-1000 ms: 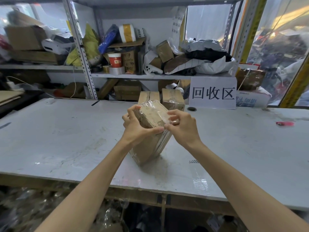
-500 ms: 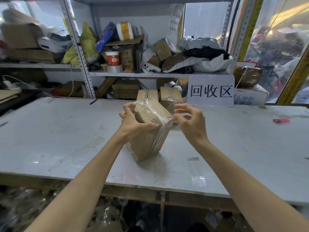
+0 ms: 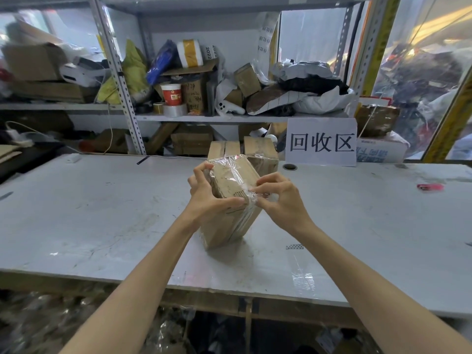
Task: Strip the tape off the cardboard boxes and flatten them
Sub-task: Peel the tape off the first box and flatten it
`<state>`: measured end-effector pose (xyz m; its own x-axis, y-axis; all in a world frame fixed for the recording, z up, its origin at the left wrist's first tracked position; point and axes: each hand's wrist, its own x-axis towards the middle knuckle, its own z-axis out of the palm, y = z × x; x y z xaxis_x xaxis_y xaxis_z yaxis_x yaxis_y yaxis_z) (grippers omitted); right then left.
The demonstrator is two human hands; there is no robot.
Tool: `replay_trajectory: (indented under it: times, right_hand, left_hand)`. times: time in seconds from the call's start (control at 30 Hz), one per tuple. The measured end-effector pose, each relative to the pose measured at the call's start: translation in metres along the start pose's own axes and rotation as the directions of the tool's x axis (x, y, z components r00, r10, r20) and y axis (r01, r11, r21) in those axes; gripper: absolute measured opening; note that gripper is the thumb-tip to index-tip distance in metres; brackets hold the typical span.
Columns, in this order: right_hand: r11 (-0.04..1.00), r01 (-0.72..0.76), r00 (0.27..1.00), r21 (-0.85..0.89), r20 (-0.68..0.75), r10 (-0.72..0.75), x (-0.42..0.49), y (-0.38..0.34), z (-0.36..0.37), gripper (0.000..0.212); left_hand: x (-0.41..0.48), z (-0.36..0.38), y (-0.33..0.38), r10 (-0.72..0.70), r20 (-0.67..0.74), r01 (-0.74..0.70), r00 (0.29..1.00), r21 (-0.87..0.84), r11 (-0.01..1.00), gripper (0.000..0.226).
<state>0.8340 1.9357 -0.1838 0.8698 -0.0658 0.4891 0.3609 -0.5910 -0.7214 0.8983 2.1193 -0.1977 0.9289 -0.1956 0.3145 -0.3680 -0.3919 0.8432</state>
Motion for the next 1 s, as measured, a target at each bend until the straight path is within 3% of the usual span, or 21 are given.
replay_trajectory:
  times: [0.1, 0.17, 0.2, 0.3, 0.4, 0.47, 0.57, 0.7, 0.8, 0.9, 1.0]
  right_hand:
    - [0.985, -0.103, 0.993, 0.141, -0.036, 0.110, 0.000, -0.005, 0.000, 0.009]
    - [0.947, -0.184, 0.976, 0.262, -0.062, 0.207, 0.003, -0.013, -0.001, 0.020]
    - [0.955, -0.192, 0.973, 0.227, -0.081, 0.215, 0.006, -0.017, -0.002, 0.028]
    - [0.979, -0.135, 0.987, -0.154, -0.108, 0.119, 0.015, -0.024, 0.002, 0.041]
    - [0.987, -0.092, 0.993, -0.129, -0.081, 0.082, 0.018, -0.026, 0.004, 0.015]
    - [0.993, -0.086, 0.994, -0.076, -0.080, 0.079, 0.017, -0.024, 0.002, 0.008]
    - [0.998, -0.057, 0.998, -0.027, 0.027, 0.058, 0.013, -0.022, -0.001, 0.012]
    - [0.999, 0.018, 0.995, -0.031, 0.104, -0.014, 0.009, -0.023, 0.000, 0.024]
    - [0.996, -0.032, 0.995, 0.079, 0.095, 0.024, 0.009, -0.018, -0.001, 0.008]
    - [0.995, -0.020, 0.993, 0.098, 0.122, 0.008, 0.008, -0.015, -0.003, 0.029]
    - [0.995, -0.005, 0.998, 0.100, 0.067, -0.002, 0.009, -0.013, -0.006, 0.027]
  left_hand:
    - [-0.001, 0.003, -0.002, 0.028, -0.036, -0.025, 0.999, 0.080, 0.996, 0.095]
    - [-0.002, 0.002, -0.001, 0.059, -0.036, -0.054, 0.998, 0.119, 0.991, 0.093]
    - [-0.004, 0.002, 0.001, 0.077, -0.030, -0.072, 0.997, 0.145, 0.987, 0.093]
    - [-0.006, 0.002, 0.011, 0.164, -0.016, -0.157, 0.986, 0.205, 0.966, 0.092]
    - [-0.007, 0.001, 0.015, 0.224, 0.024, -0.224, 0.974, 0.212, 0.951, 0.090]
    - [-0.006, -0.001, 0.012, 0.232, 0.051, -0.238, 0.971, 0.234, 0.943, 0.097]
    - [-0.005, -0.007, 0.007, 0.205, 0.032, -0.205, 0.978, 0.315, 0.927, 0.099]
    - [-0.002, -0.013, 0.005, 0.169, 0.010, -0.165, 0.986, 0.272, 0.948, 0.098]
    - [0.001, -0.012, 0.007, 0.093, 0.024, -0.096, 0.995, 0.281, 0.955, 0.101]
    - [0.004, -0.017, 0.009, 0.060, 0.091, -0.081, 0.994, 0.256, 0.963, 0.120]
    - [0.002, -0.018, 0.009, 0.038, 0.117, -0.071, 0.992, 0.291, 0.954, 0.136]
